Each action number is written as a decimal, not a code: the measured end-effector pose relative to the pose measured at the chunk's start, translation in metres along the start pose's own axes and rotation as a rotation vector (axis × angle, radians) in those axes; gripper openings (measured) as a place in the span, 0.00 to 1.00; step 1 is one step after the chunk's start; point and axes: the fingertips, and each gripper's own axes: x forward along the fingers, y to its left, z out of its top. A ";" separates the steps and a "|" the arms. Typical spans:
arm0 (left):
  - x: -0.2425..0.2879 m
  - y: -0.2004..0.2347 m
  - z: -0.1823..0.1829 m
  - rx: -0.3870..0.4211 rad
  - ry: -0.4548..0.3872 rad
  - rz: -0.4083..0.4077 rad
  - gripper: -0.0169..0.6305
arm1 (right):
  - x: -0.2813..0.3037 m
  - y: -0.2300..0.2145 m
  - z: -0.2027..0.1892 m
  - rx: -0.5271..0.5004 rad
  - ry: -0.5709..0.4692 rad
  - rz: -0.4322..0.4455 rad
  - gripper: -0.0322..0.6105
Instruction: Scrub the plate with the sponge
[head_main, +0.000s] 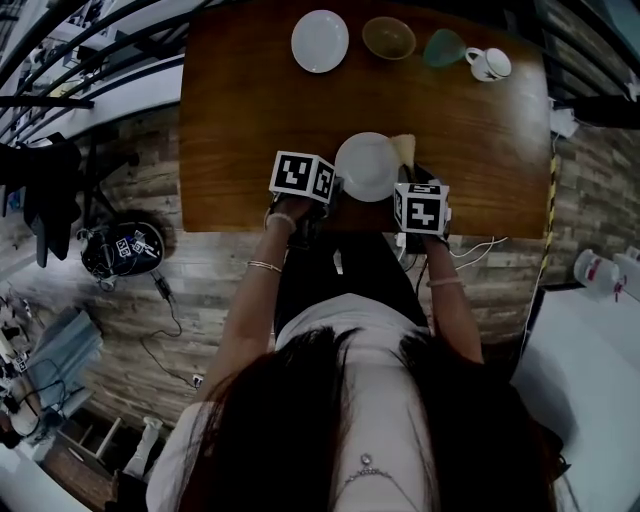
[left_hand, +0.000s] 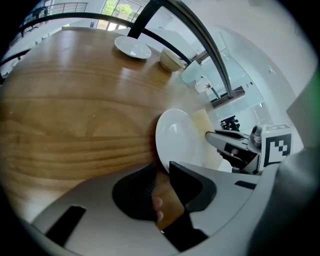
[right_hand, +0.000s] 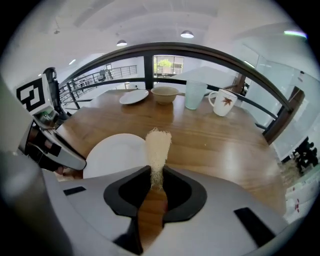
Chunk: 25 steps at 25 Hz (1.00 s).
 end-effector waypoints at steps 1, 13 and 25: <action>0.000 0.000 0.000 0.005 0.003 0.002 0.17 | -0.002 -0.003 0.000 0.009 -0.001 -0.008 0.19; 0.001 -0.005 0.000 0.001 0.001 -0.023 0.17 | 0.010 0.087 -0.004 -0.132 0.030 0.196 0.19; 0.000 -0.002 0.000 0.007 0.004 -0.026 0.17 | 0.010 0.103 -0.002 -0.144 0.060 0.282 0.19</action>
